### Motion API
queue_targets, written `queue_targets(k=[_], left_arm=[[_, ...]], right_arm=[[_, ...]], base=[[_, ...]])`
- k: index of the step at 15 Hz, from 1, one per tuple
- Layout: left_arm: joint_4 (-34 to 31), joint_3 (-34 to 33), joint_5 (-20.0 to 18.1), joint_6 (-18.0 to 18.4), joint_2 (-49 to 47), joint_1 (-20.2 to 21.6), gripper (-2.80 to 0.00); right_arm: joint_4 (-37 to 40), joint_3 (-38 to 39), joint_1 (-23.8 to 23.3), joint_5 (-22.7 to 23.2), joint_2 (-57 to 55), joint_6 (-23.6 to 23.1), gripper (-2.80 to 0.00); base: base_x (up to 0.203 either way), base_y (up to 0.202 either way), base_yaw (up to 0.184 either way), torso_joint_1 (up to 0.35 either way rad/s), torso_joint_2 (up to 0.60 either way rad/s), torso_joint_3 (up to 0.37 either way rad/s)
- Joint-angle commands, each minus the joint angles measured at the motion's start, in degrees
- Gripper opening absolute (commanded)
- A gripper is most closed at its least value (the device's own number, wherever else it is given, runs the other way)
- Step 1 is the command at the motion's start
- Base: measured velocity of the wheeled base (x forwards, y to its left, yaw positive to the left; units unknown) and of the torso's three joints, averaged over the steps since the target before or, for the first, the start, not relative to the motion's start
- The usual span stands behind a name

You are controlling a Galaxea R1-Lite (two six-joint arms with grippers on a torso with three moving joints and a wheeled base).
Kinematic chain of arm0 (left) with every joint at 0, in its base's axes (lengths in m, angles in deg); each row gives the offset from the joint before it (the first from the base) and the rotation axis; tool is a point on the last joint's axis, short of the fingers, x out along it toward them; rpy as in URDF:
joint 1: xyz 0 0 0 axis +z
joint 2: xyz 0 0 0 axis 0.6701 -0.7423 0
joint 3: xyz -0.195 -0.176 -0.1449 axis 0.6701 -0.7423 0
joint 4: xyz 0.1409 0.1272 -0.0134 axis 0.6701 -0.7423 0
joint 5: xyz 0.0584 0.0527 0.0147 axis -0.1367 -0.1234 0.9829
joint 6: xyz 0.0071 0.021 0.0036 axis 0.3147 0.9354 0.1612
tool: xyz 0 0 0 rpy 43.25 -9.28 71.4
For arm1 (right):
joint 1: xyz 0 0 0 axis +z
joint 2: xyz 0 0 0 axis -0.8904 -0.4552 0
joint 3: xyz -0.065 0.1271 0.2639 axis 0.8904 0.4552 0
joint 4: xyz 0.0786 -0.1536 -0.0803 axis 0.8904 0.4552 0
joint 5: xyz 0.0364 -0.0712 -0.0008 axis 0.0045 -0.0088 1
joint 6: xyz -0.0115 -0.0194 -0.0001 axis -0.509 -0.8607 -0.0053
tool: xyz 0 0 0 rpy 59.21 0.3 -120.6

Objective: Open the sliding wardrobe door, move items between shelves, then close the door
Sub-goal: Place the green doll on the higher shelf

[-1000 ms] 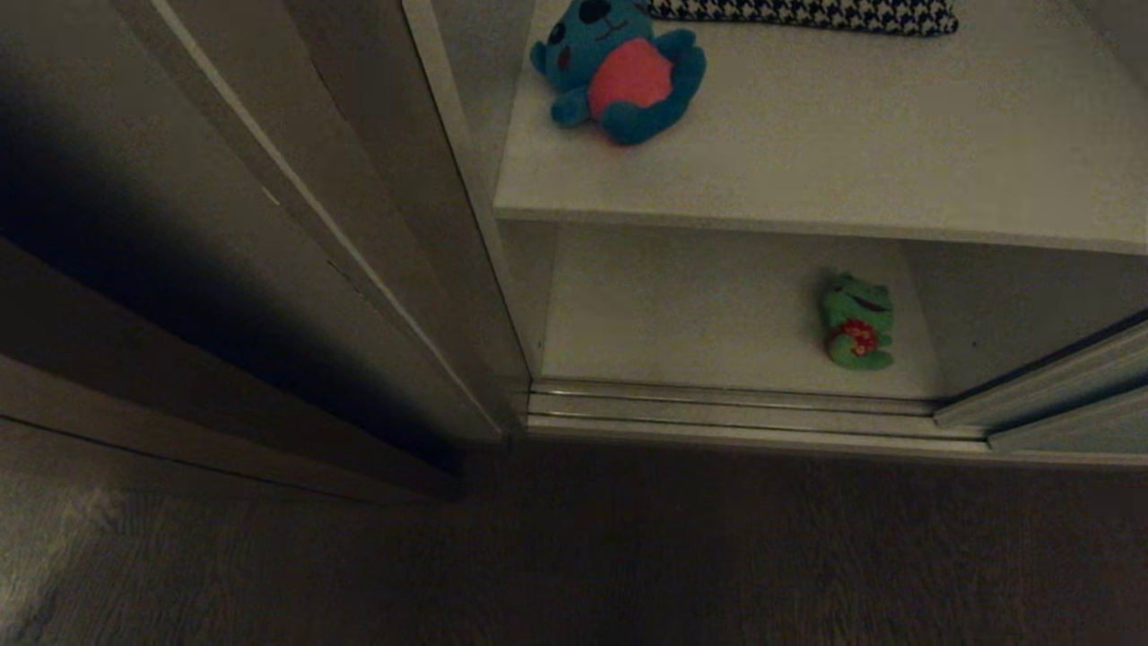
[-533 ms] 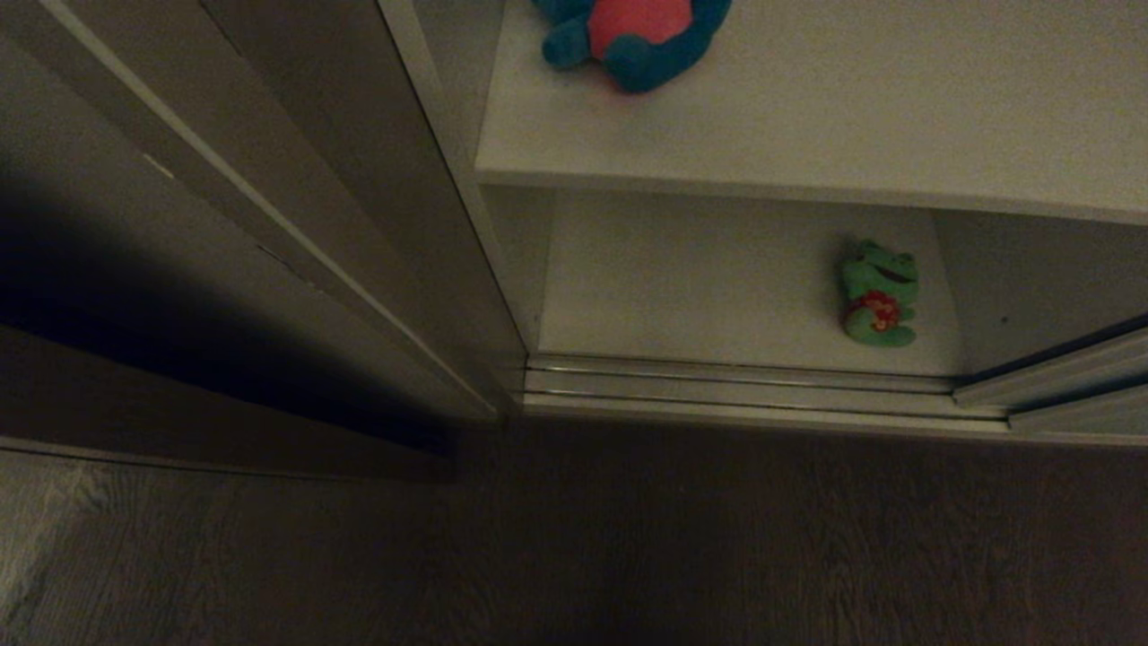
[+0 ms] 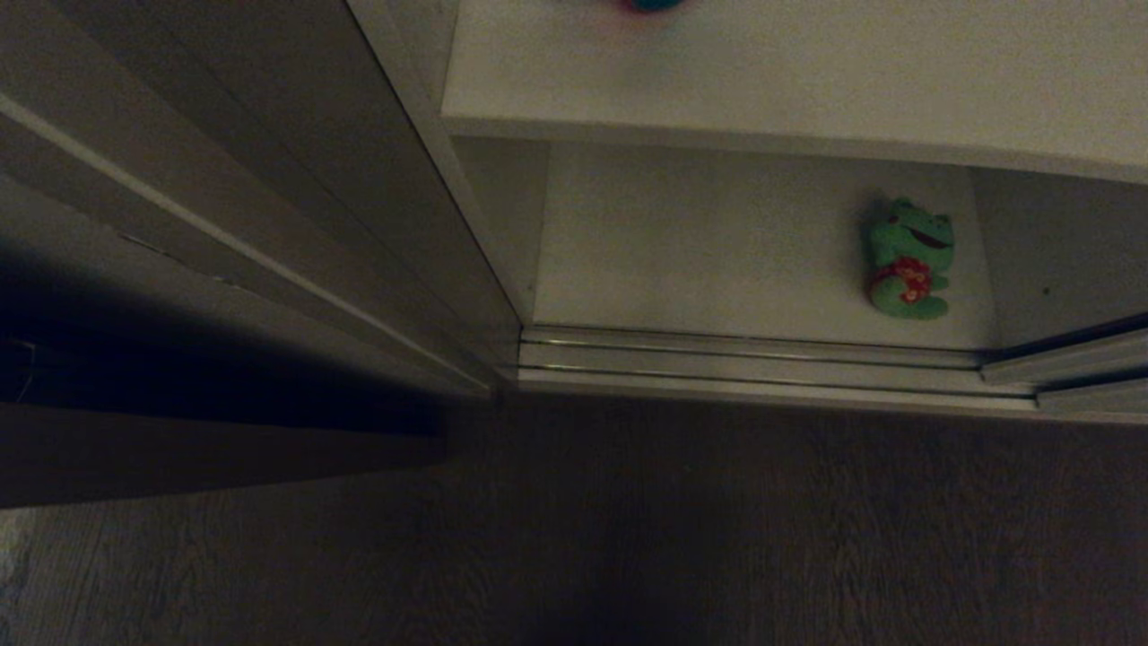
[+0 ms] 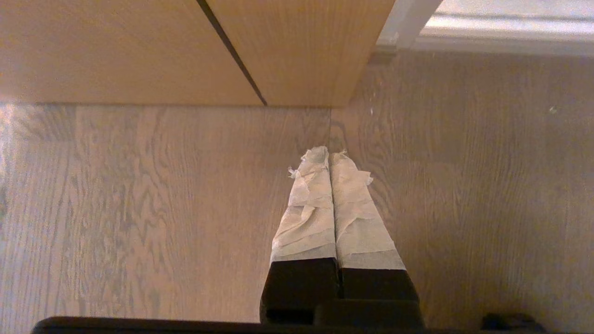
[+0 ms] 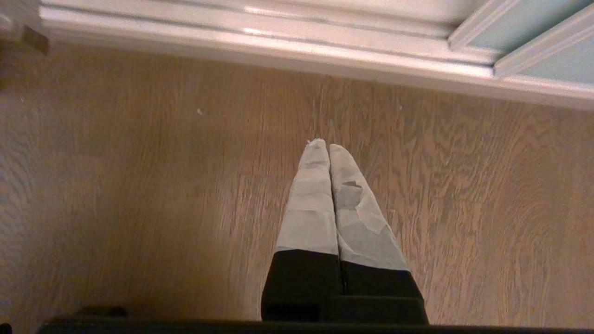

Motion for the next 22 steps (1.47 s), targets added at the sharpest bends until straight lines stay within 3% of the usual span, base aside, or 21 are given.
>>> queue_targets(k=[1,19,22], left_arm=[[0.0,0.0,0.0,0.0,-0.1,0.0,-2.8],[0.0,0.1,0.2,-1.6,-0.1,0.0,-2.8],[-0.2,0.0,0.2,-0.1,0.0,0.0,-2.8]], right_arm=[[0.0,0.1,0.0,0.0,0.0,0.0,-2.8],[0.0,0.1,0.0,0.0,0.0,0.0,-2.8],[-0.1,0.1,0.0,-0.1,0.1,-0.1,-2.8]], base=[[0.0,0.0,0.0,0.002,0.01,-0.198],[0.0,0.0,0.0,0.001,0.0,-0.035],[0.0,0.0,0.0,0.0,0.0,0.0]])
